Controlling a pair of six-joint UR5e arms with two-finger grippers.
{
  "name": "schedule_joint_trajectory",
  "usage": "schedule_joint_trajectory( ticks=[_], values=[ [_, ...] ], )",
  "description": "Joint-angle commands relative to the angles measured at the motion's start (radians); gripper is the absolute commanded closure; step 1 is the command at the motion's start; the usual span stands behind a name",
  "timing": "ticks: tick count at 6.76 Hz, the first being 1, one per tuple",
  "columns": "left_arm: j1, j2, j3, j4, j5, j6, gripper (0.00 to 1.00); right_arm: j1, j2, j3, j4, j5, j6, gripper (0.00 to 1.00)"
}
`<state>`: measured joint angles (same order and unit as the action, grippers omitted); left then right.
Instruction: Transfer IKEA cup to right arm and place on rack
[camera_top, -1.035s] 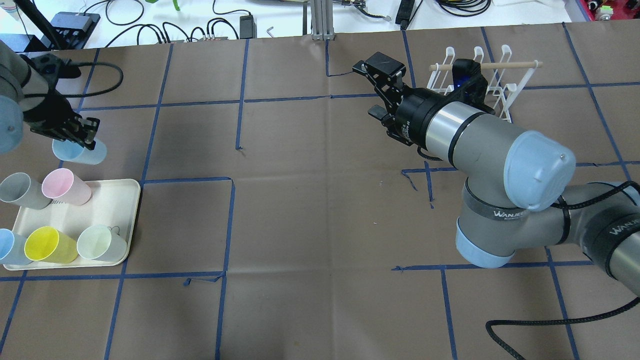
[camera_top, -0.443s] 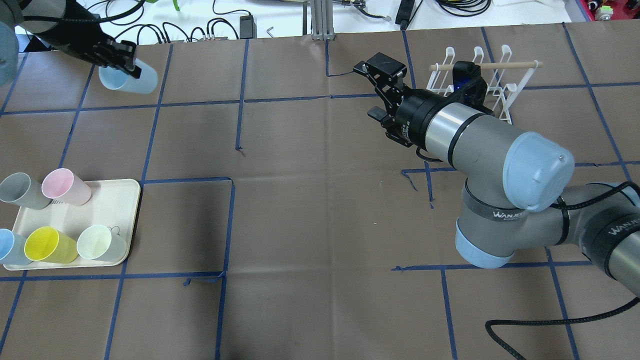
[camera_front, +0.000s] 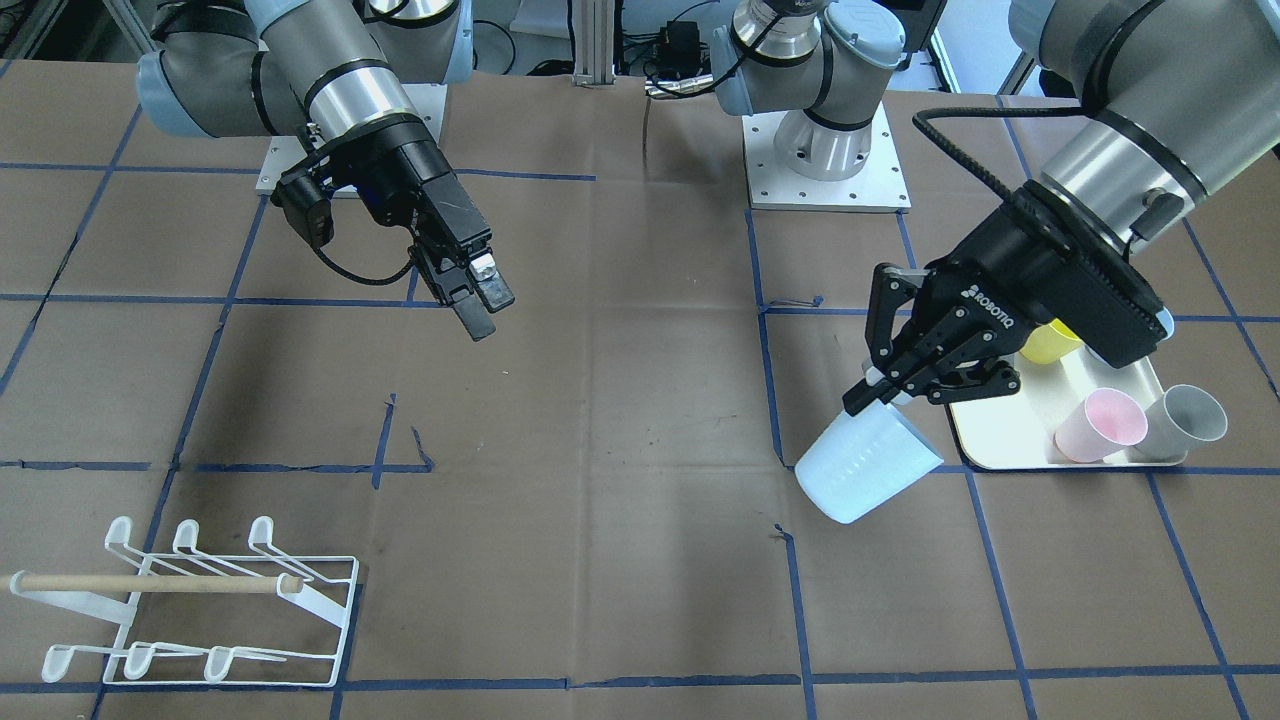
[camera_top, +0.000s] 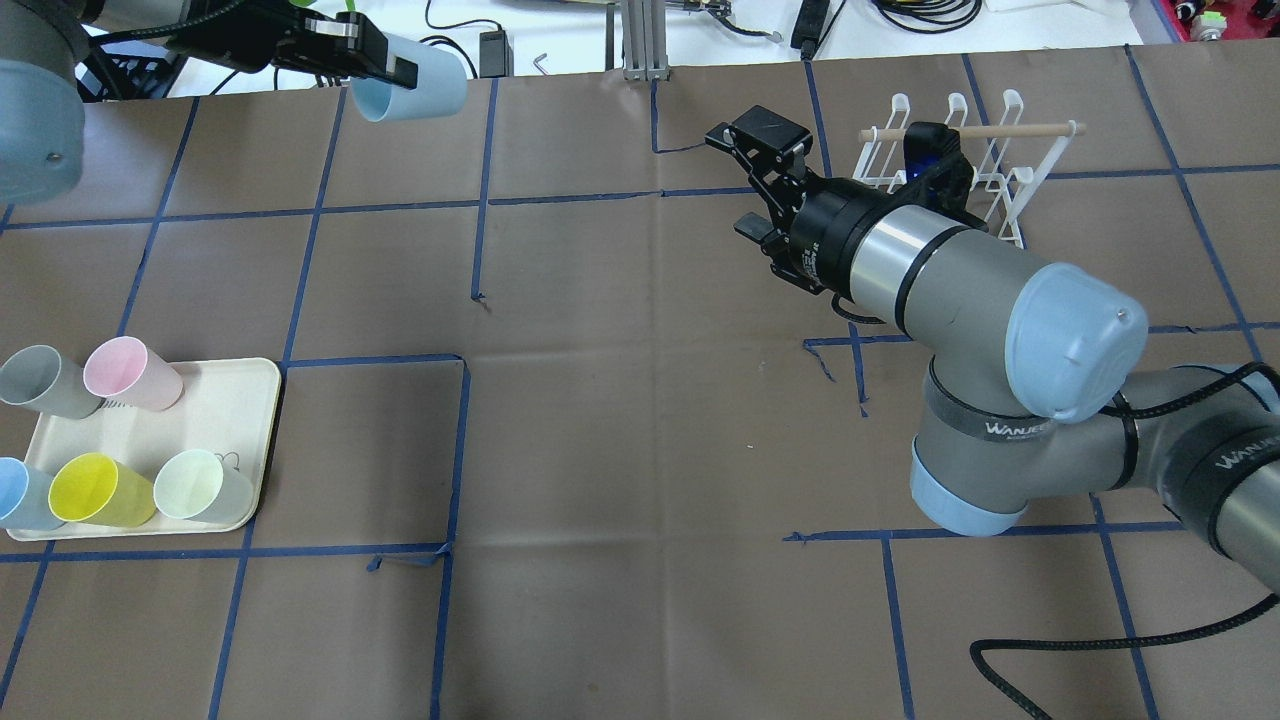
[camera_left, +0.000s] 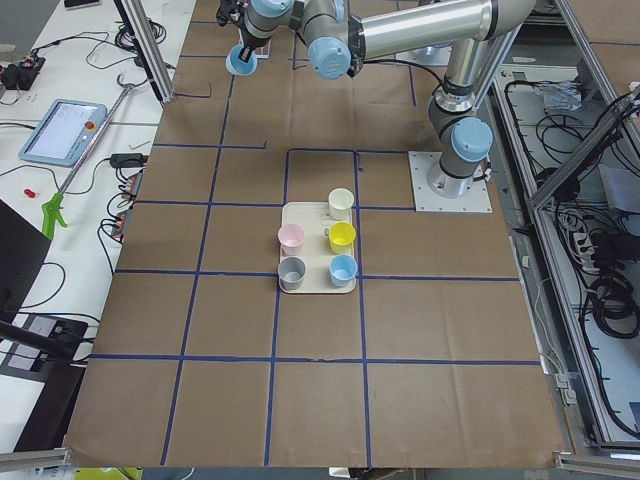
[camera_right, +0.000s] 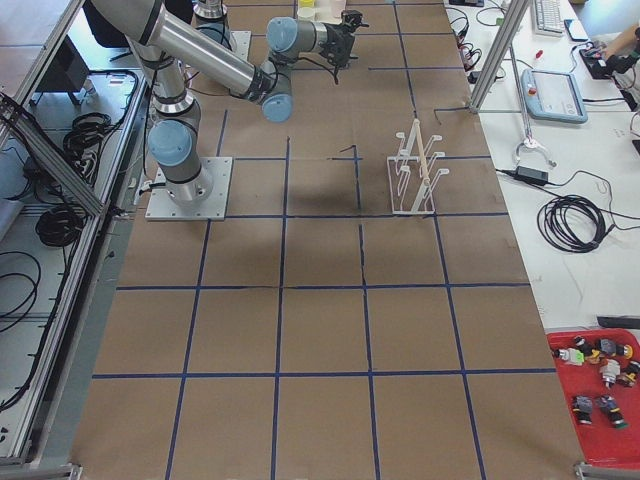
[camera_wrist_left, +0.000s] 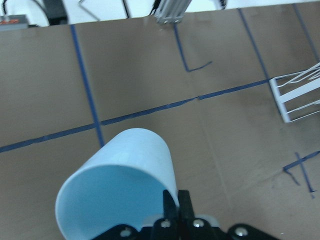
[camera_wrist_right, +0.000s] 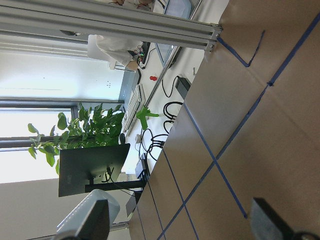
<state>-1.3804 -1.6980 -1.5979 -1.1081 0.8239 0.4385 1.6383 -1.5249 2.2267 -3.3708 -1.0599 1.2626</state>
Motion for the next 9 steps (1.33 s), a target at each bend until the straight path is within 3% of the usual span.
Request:
schedule_joint_trajectory(
  ticks=[1,4,6,9],
  values=[
    [-0.075,-0.012,-0.141,0.309,-0.14,-0.057,1.0,-0.002,-0.007,0.002,0.001,-0.008,0.011,0.0],
    [-0.152,-0.034,-0.417,0.947,-0.138,-0.337,1.0,-0.002,-0.014,0.014,0.014,-0.011,0.058,0.0],
    [-0.215,-0.055,-0.487,1.121,-0.131,-0.4,1.0,0.003,-0.011,0.016,0.017,-0.011,0.278,0.0],
    [-0.241,-0.042,-0.574,1.259,-0.127,-0.456,1.0,0.011,0.034,0.008,0.018,-0.006,0.271,0.0]
  ],
)
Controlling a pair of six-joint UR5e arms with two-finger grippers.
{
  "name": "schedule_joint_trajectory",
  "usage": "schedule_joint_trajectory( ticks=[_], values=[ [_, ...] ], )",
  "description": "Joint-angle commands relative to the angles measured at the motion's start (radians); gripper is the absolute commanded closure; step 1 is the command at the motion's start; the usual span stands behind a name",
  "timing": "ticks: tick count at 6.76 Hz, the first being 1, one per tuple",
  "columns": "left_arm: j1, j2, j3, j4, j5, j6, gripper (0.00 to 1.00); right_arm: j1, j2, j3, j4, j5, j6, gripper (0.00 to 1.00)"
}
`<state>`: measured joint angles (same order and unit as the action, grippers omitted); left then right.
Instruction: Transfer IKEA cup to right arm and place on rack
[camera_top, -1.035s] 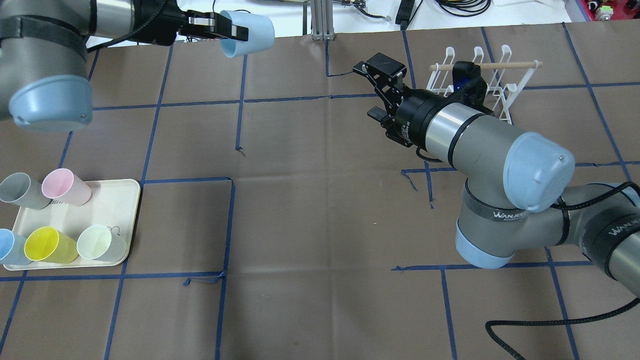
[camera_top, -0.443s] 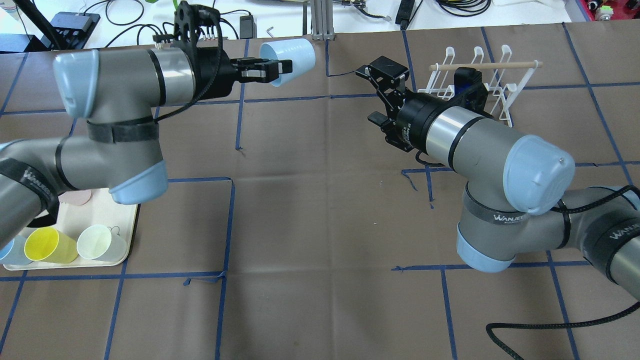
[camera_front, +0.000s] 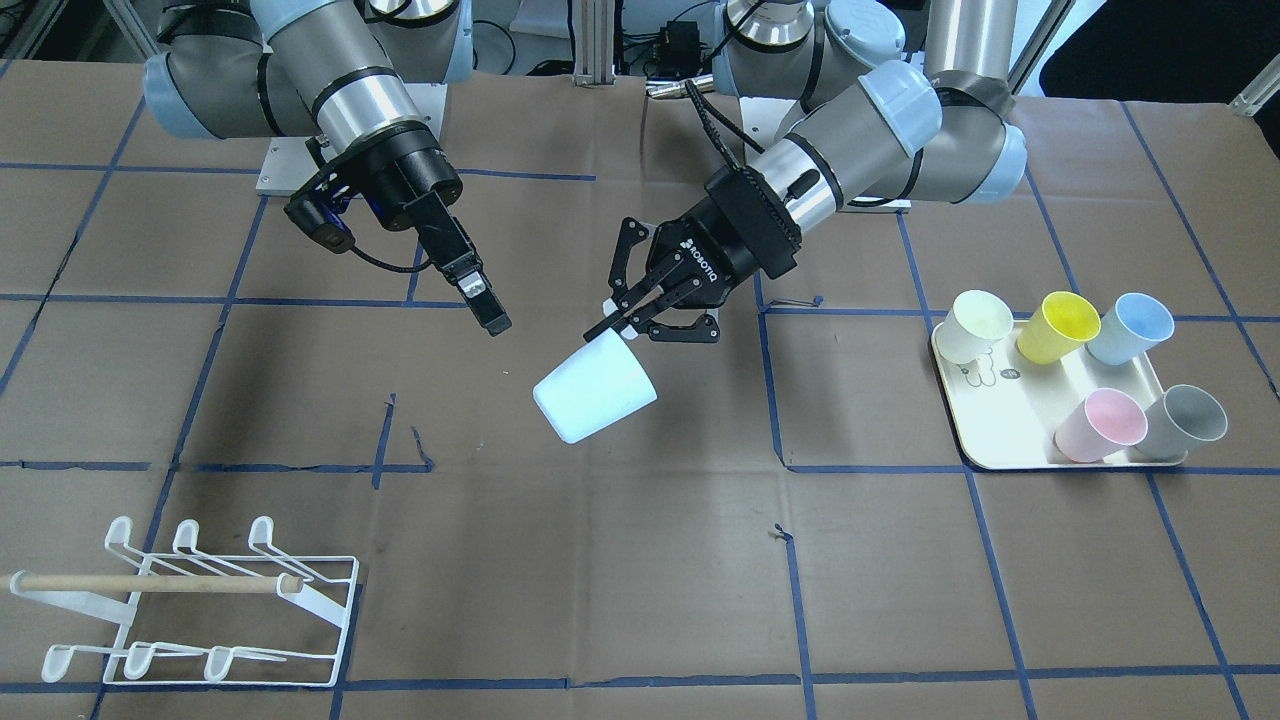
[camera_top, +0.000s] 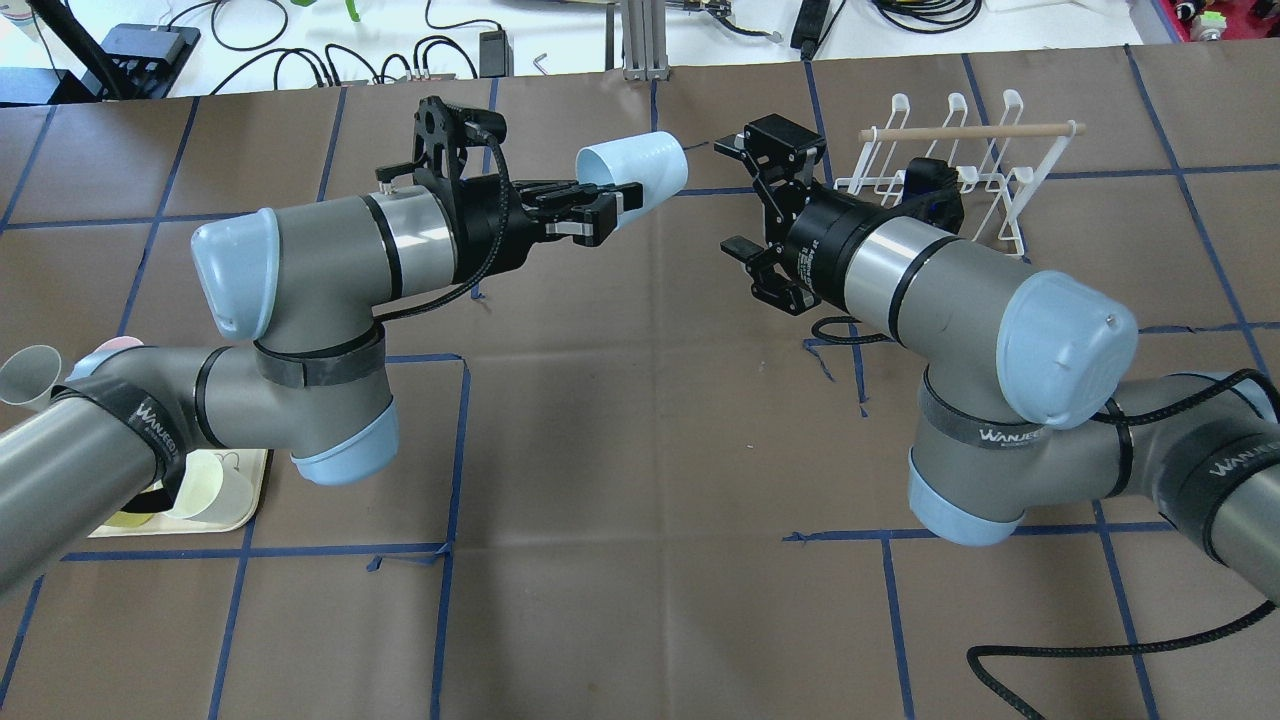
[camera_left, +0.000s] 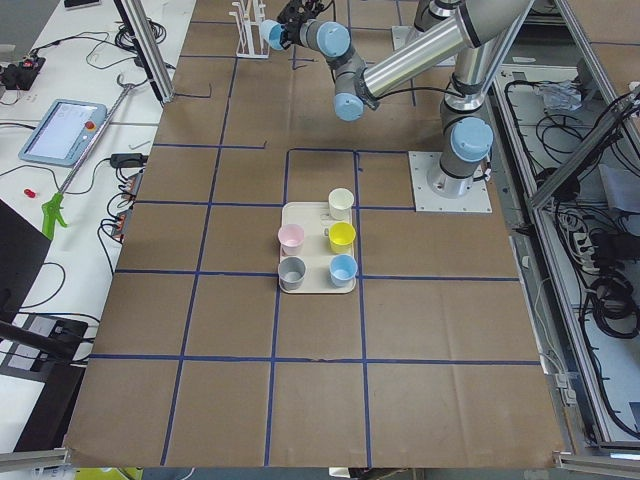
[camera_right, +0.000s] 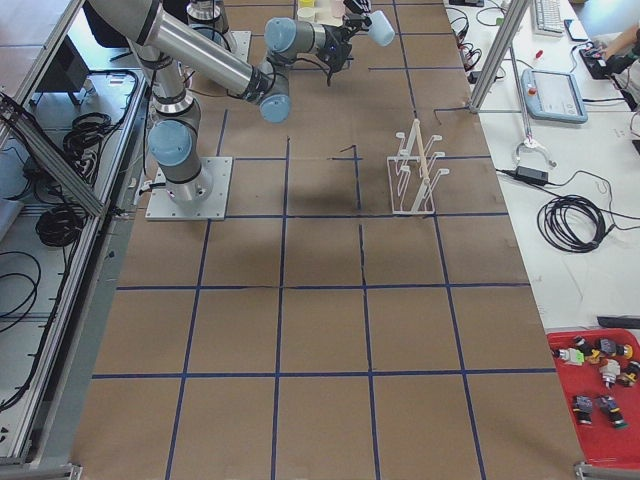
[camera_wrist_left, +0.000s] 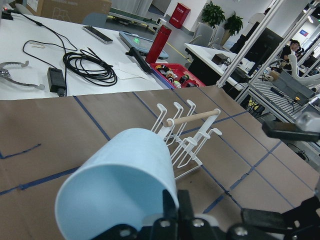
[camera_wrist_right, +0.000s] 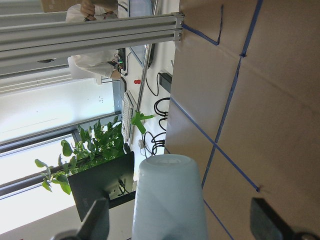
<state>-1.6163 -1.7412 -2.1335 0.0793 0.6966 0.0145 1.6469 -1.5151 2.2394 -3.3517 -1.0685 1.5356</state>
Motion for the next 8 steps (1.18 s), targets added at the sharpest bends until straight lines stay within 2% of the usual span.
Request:
schedule_joint_trajectory(
  ticks=[1,4,8],
  values=[
    [-0.005,-0.004,-0.042,0.1,0.0,-0.059,1.0,0.004,0.035,-0.012,0.0,0.001,-0.002,0.0],
    [-0.005,-0.004,-0.043,0.102,-0.005,-0.071,1.0,0.065,0.122,-0.099,0.003,-0.007,0.005,0.0],
    [-0.005,-0.006,-0.042,0.102,-0.005,-0.08,1.0,0.085,0.191,-0.171,0.006,-0.005,0.005,0.01]
  ],
)
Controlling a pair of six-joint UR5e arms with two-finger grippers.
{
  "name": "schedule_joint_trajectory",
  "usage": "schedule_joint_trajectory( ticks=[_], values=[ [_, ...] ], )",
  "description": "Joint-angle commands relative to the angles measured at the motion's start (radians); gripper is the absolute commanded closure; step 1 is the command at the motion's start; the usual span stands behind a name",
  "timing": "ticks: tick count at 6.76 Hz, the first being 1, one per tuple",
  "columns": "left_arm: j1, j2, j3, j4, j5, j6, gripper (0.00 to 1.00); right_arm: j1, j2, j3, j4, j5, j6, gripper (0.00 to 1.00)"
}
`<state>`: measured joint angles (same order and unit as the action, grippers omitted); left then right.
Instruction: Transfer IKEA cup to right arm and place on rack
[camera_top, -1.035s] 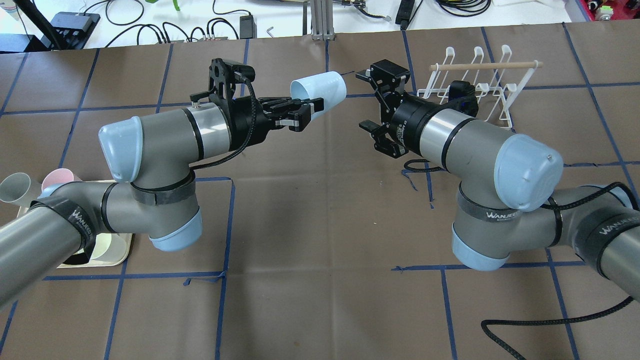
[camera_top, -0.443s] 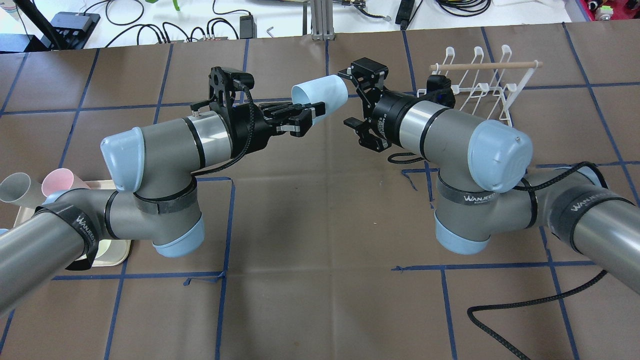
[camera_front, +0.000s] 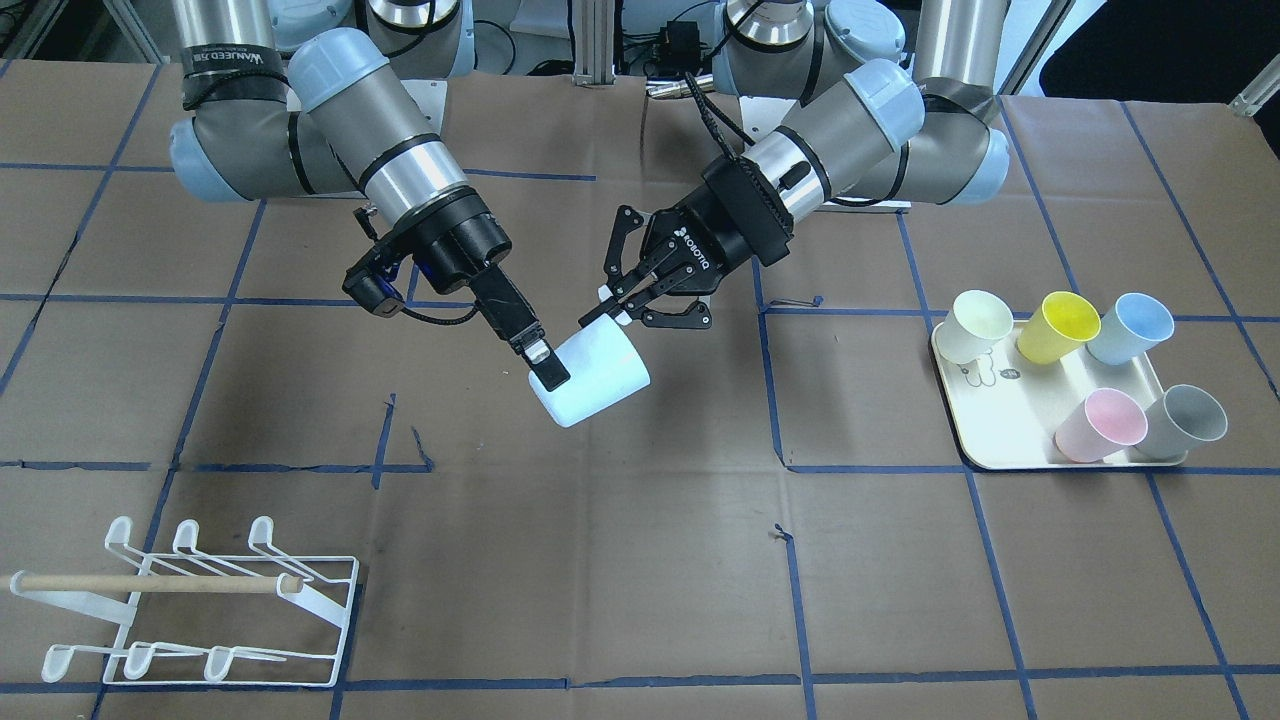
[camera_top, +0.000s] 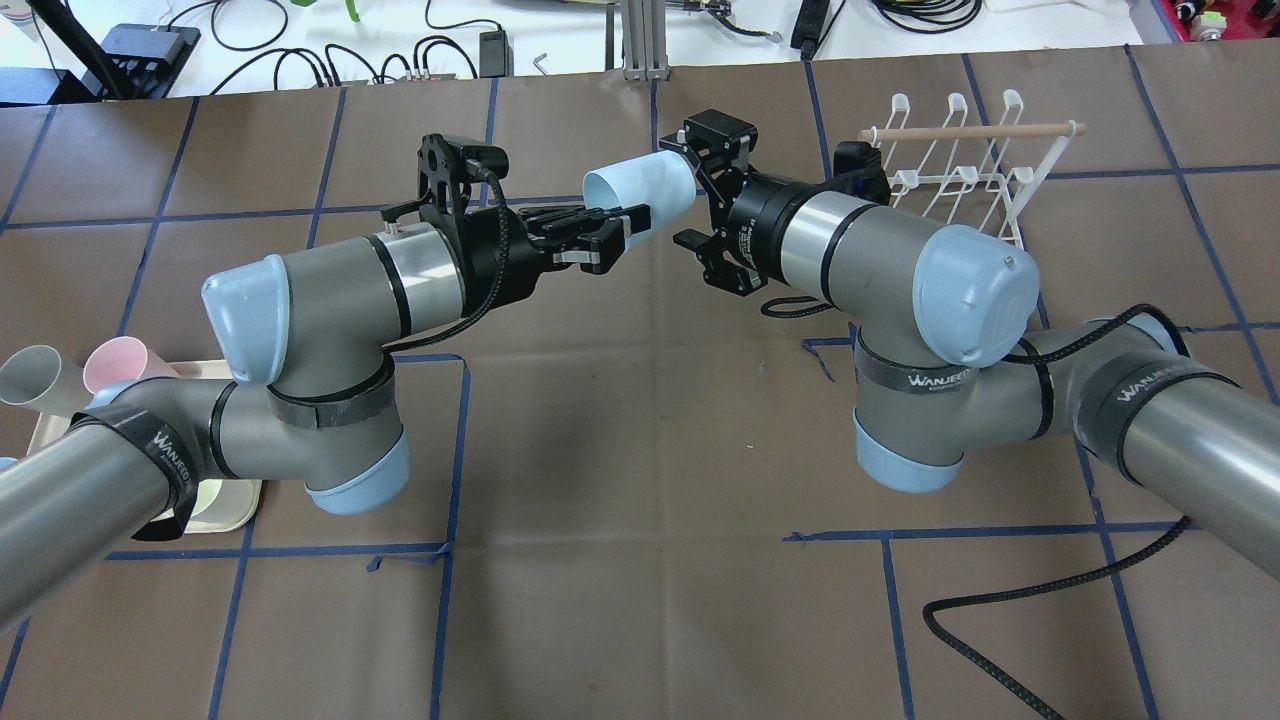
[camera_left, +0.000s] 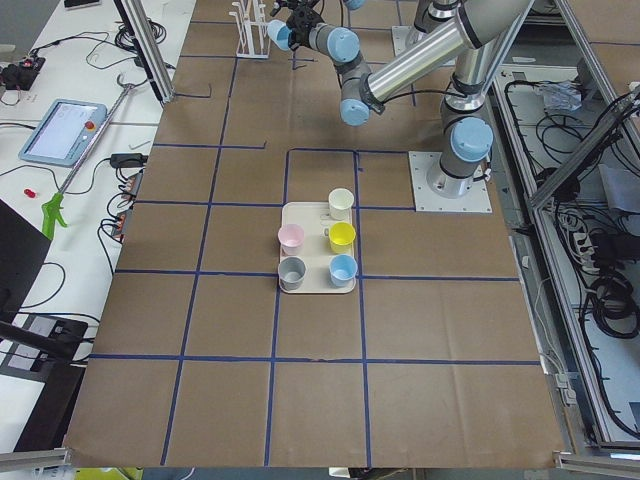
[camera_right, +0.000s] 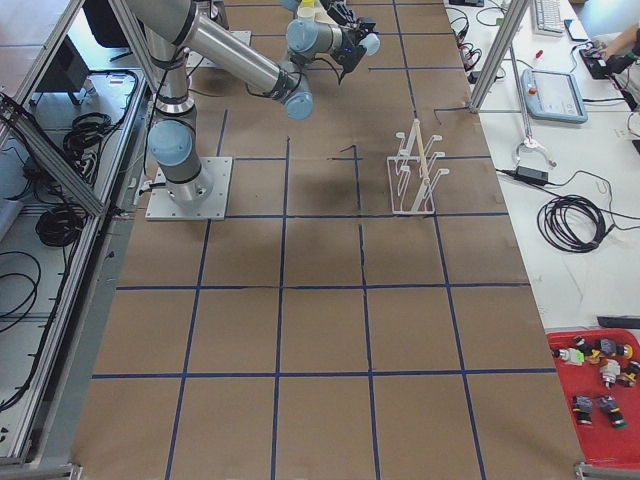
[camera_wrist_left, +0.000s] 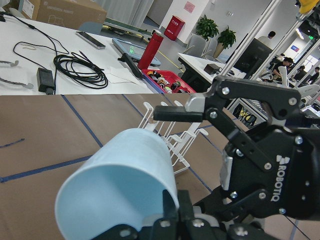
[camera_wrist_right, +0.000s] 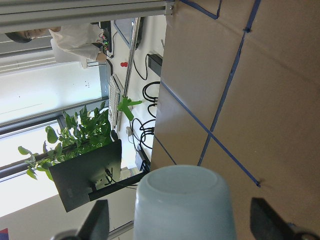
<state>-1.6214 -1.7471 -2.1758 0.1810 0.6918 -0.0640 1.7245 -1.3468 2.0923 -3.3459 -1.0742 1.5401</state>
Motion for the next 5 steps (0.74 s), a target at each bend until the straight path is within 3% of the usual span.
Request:
schedule_joint_trajectory(
  ticks=[1,3,5],
  values=[
    [0.0,0.0,0.001,0.0,0.002,-0.002,1.0,0.021,0.043,-0.035,0.0,0.0,0.002,0.01],
    [0.0,-0.002,0.001,0.0,0.002,-0.003,1.0,0.03,0.048,-0.038,0.008,0.0,0.0,0.05],
    [0.0,-0.002,0.004,0.0,0.003,-0.019,1.0,0.029,0.046,-0.041,0.014,0.014,-0.003,0.37]
  ],
)
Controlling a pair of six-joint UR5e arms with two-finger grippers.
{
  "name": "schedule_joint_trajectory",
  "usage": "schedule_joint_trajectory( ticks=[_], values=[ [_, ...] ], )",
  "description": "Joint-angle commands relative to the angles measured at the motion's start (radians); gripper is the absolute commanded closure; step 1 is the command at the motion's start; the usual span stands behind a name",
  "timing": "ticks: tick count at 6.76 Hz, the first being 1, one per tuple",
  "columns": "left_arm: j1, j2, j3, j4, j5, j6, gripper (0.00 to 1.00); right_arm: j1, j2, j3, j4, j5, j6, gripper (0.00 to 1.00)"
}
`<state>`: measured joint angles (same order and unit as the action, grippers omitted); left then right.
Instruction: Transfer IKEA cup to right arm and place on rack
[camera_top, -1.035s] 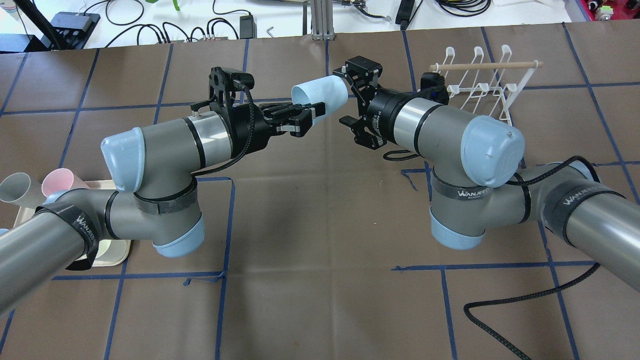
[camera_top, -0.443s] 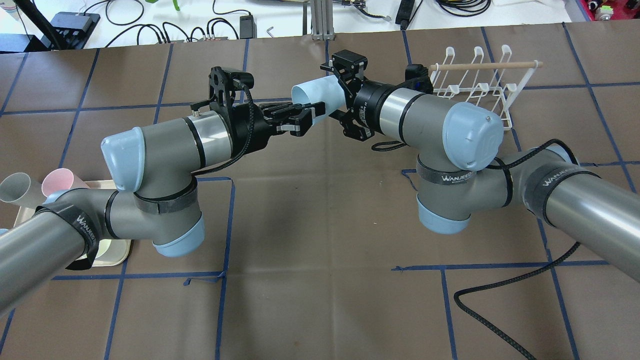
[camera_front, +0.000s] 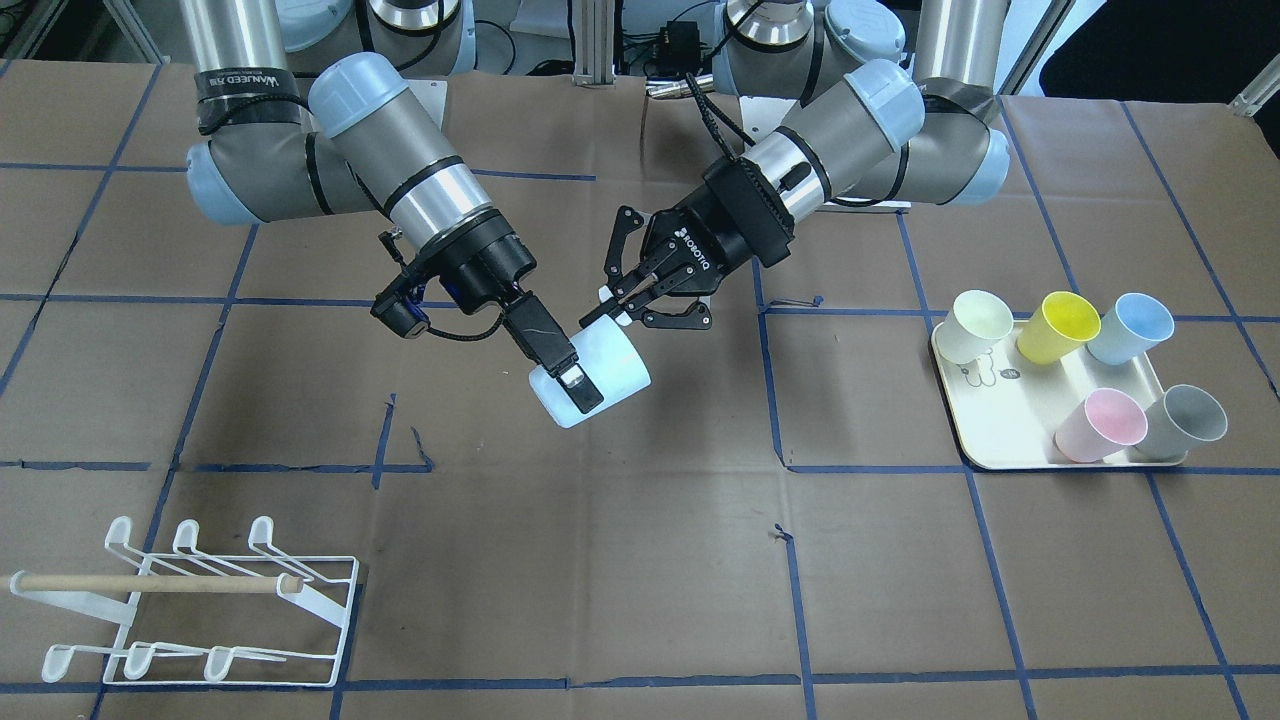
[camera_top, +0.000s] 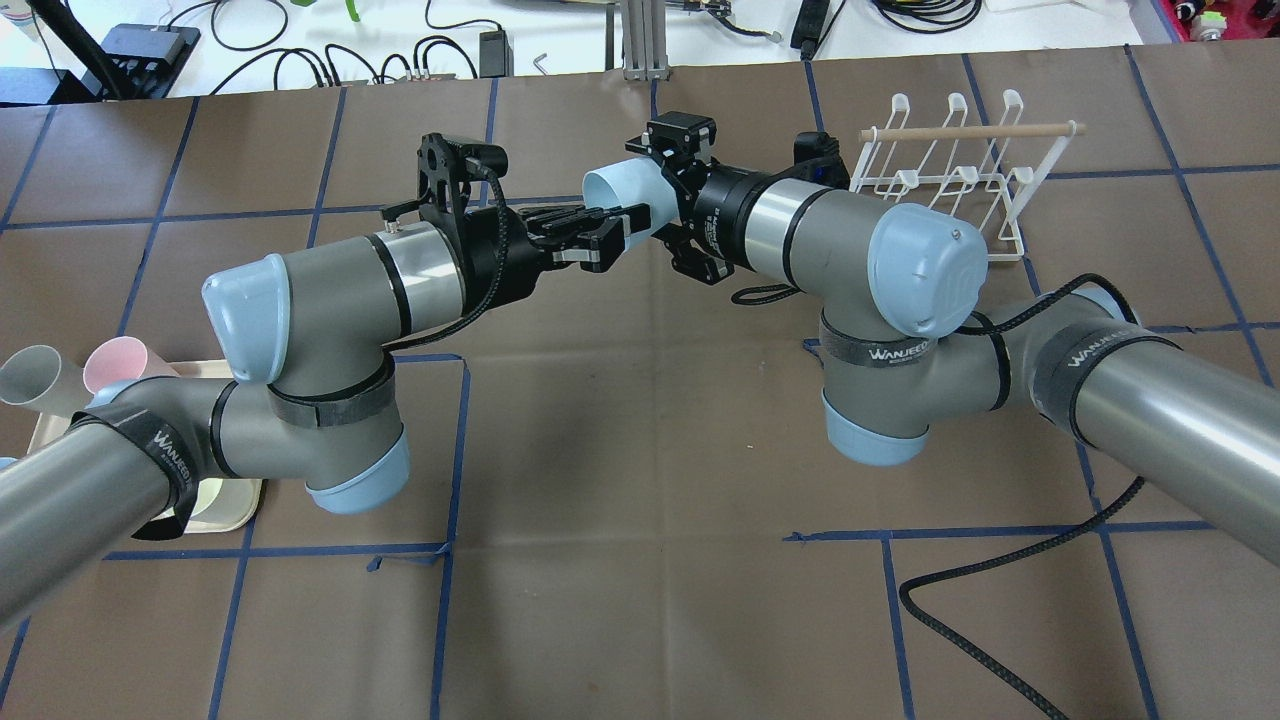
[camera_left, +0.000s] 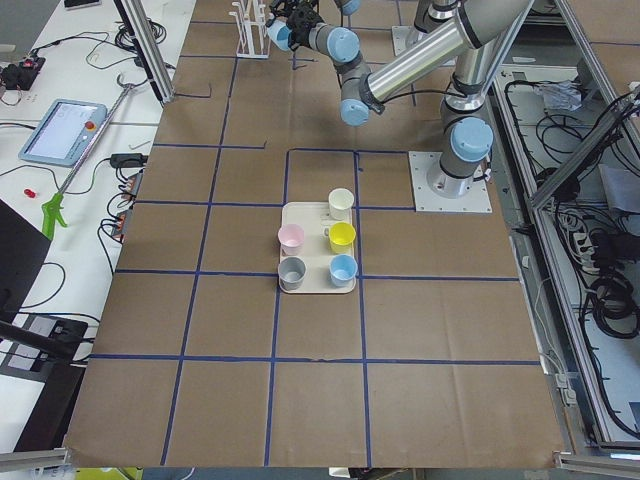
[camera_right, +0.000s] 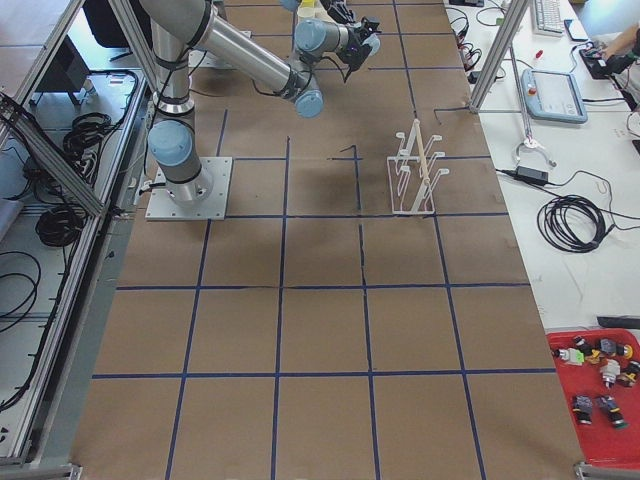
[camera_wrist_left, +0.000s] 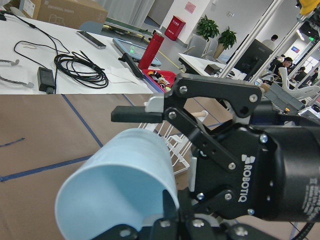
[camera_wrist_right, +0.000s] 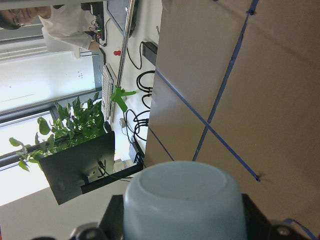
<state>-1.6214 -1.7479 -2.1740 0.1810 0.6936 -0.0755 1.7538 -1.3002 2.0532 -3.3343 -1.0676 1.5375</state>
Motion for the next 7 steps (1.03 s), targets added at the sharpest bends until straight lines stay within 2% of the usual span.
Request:
schedule_joint_trajectory(
  ticks=[1,2,3,4,5,7],
  values=[
    [0.0,0.001,0.0,0.0,0.001,-0.007,1.0,0.0,-0.002,-0.004,0.001,0.011,0.0,0.5],
    [0.0,0.002,0.005,0.0,0.004,-0.024,0.78,0.0,-0.004,-0.005,0.001,0.011,-0.002,0.6],
    [0.0,0.013,0.006,0.002,0.009,-0.039,0.36,0.0,-0.005,-0.005,0.003,0.017,-0.002,0.65],
    [0.002,0.005,0.006,0.005,0.007,-0.056,0.05,0.0,-0.005,-0.005,0.003,0.018,-0.002,0.67],
    [0.002,0.008,0.008,0.015,0.007,-0.117,0.01,0.0,-0.007,-0.005,0.003,0.021,0.0,0.67],
    [0.05,0.025,-0.003,0.02,0.007,-0.132,0.01,0.0,-0.005,-0.005,0.001,0.023,-0.005,0.7]
  ],
)
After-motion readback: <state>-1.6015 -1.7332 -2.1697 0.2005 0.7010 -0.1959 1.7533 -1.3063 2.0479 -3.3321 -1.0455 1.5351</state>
